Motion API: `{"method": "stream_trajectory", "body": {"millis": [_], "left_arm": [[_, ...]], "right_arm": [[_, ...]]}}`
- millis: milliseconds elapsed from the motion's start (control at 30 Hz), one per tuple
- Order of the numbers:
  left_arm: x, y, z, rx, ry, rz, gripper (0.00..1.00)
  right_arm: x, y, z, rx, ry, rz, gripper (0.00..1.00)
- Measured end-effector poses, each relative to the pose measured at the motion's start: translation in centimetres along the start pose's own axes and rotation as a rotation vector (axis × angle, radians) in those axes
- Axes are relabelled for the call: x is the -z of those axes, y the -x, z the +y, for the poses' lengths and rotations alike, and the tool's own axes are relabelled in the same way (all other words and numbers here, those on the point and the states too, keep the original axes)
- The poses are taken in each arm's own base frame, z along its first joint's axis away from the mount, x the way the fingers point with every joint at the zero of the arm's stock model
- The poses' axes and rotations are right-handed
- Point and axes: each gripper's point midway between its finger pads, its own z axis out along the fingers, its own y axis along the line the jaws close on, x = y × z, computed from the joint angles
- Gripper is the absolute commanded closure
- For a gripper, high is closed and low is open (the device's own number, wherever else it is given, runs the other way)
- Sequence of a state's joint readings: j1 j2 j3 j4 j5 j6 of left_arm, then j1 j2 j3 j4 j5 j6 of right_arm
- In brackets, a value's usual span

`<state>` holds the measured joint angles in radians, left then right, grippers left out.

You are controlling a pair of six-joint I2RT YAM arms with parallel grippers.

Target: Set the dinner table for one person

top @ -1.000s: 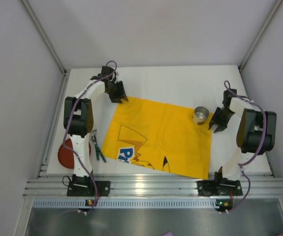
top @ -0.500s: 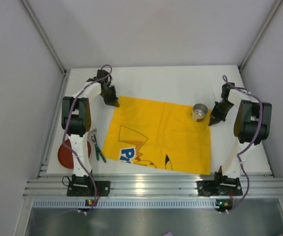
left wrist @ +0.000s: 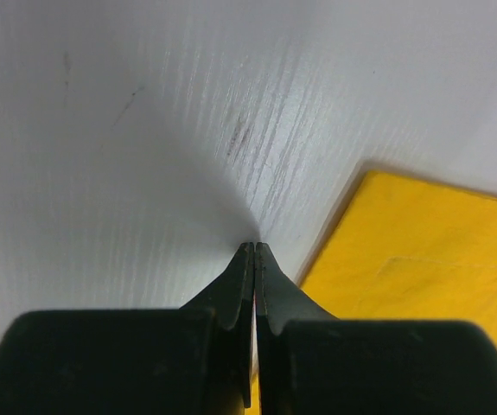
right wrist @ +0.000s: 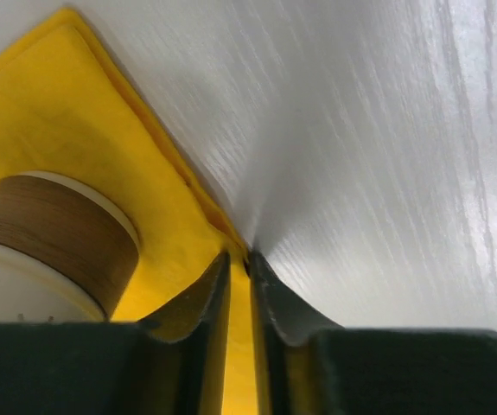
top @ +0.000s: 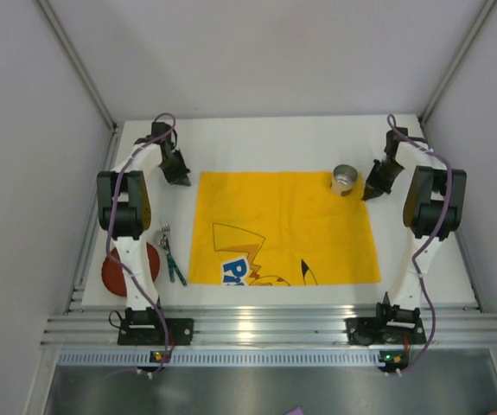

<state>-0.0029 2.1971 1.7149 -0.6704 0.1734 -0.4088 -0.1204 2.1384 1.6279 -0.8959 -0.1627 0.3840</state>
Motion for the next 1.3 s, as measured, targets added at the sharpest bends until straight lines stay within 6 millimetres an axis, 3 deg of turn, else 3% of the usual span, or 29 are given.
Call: {"method": "stream_trajectory", "body": {"millis": [67, 100, 133, 200, 233, 300, 333, 367, 467, 567, 667, 733, 867, 1000, 1133, 1300], "left_arm": [[0.4, 0.0, 0.1, 0.01, 0.012, -0.006, 1.0], [0.8, 0.0, 0.1, 0.012, 0.018, -0.013, 1.0], [1.3, 0.0, 0.1, 0.016, 0.027, -0.023, 1.0], [3.3, -0.3, 0.3, 0.027, 0.047, -0.046, 0.99], [4.5, -0.2, 0.4, 0.028, 0.062, -0.069, 0.93], [7.6, 0.0, 0.7, 0.024, 0.092, -0.121, 0.72], [9.5, 0.3, 0.9, 0.024, 0.112, -0.159, 0.49], [11.3, 0.5, 1.1, 0.023, 0.134, -0.194, 0.43], [16.0, 0.2, 2.2, 0.028, 0.198, -0.28, 0.35], [18.2, -2.7, 4.2, 0.029, 0.259, -0.283, 0.34], [17.9, -7.2, 6.6, 0.03, 0.321, -0.2, 0.38], [17.0, -10.1, 7.9, 0.037, 0.348, -0.125, 0.39], [16.0, -14.5, 9.1, 0.069, 0.36, -0.022, 0.4], [15.9, -17.2, 8.2, 0.074, 0.322, -0.002, 0.43], [14.9, -19.3, 6.7, 0.06, 0.288, 0.03, 0.47], [13.6, -22.1, 6.4, 0.066, 0.3, 0.087, 0.49]], "right_arm": [[0.0, 0.1, 0.3, -0.002, 0.009, -0.003, 0.55], [0.1, 0.1, 0.8, 0.0, 0.027, -0.009, 0.19], [0.2, 0.2, 1.2, -0.001, 0.041, -0.02, 0.0], [1.0, 0.4, 1.6, 0.021, 0.05, -0.058, 0.0], [1.3, 0.4, 1.7, 0.027, 0.053, -0.074, 0.0], [1.7, 0.0, 1.3, 0.031, 0.03, -0.086, 0.0], [2.2, -0.1, 1.0, 0.031, 0.014, -0.1, 0.0], [2.9, -0.2, 0.6, 0.031, -0.004, -0.116, 0.0], [6.9, -0.3, -0.1, 0.038, -0.04, -0.218, 0.0], [13.1, -1.3, -0.4, 0.049, -0.024, -0.372, 0.0], [17.5, -3.5, -0.5, 0.056, 0.028, -0.48, 0.0], [18.5, -5.5, -0.7, 0.06, 0.064, -0.5, 0.0], [16.6, -9.4, -1.1, 0.08, 0.086, -0.417, 0.0], [14.4, -12.8, -1.4, 0.109, 0.094, -0.316, 0.0], [14.1, -13.9, -1.0, 0.124, 0.125, -0.291, 0.0], [15.0, -13.0, 0.8, 0.147, 0.172, -0.285, 0.0]]}}
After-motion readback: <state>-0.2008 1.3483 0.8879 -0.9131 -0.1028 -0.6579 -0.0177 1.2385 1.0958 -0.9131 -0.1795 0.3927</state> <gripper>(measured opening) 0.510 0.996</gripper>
